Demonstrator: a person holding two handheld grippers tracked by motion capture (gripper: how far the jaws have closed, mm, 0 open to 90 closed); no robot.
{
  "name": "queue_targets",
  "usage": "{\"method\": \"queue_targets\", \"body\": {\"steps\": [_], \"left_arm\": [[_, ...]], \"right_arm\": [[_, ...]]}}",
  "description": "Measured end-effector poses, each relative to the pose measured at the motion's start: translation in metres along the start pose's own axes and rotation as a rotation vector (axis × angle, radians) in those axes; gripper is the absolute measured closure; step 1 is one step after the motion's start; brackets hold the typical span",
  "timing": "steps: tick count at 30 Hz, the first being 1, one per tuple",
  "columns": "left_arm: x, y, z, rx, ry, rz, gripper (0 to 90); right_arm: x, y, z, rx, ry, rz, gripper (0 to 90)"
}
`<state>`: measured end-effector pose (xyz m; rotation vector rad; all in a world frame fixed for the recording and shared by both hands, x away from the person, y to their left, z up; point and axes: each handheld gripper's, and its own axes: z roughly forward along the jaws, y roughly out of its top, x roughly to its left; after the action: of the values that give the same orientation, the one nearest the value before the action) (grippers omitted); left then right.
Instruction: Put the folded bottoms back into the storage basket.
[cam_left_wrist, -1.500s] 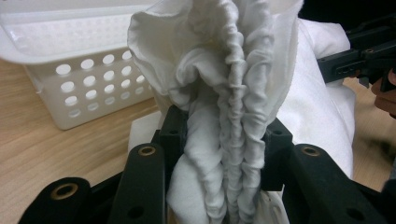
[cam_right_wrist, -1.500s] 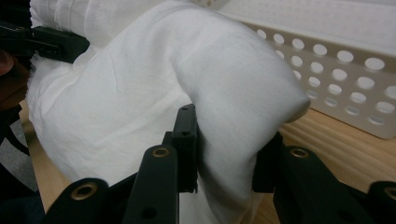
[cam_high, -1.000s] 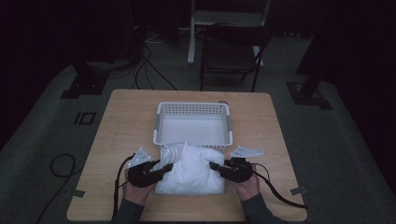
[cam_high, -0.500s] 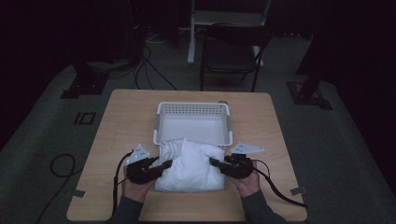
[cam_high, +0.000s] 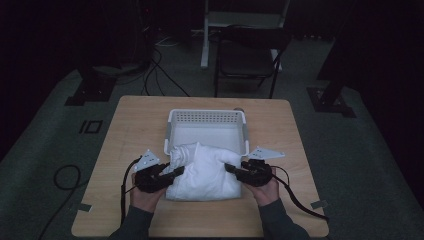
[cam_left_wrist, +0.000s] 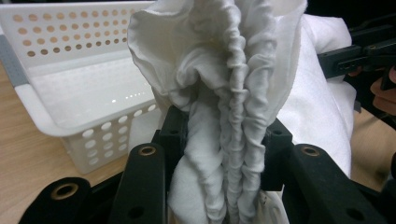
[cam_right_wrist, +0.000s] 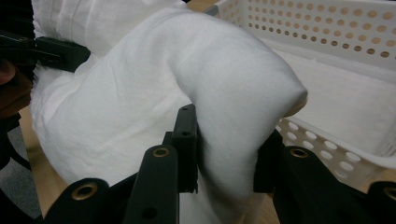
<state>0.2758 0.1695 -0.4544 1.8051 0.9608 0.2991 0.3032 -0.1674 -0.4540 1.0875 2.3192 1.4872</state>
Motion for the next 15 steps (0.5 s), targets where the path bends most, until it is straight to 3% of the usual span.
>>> {"method": "queue_targets", "body": {"steps": [15], "left_arm": [[0.006, 0.019, 0.002, -0.004, 0.010, 0.006, 62.4]], "right_arm": [[-0.001, 0.020, 0.000, -0.012, -0.030, -0.021, 70.1]]}}
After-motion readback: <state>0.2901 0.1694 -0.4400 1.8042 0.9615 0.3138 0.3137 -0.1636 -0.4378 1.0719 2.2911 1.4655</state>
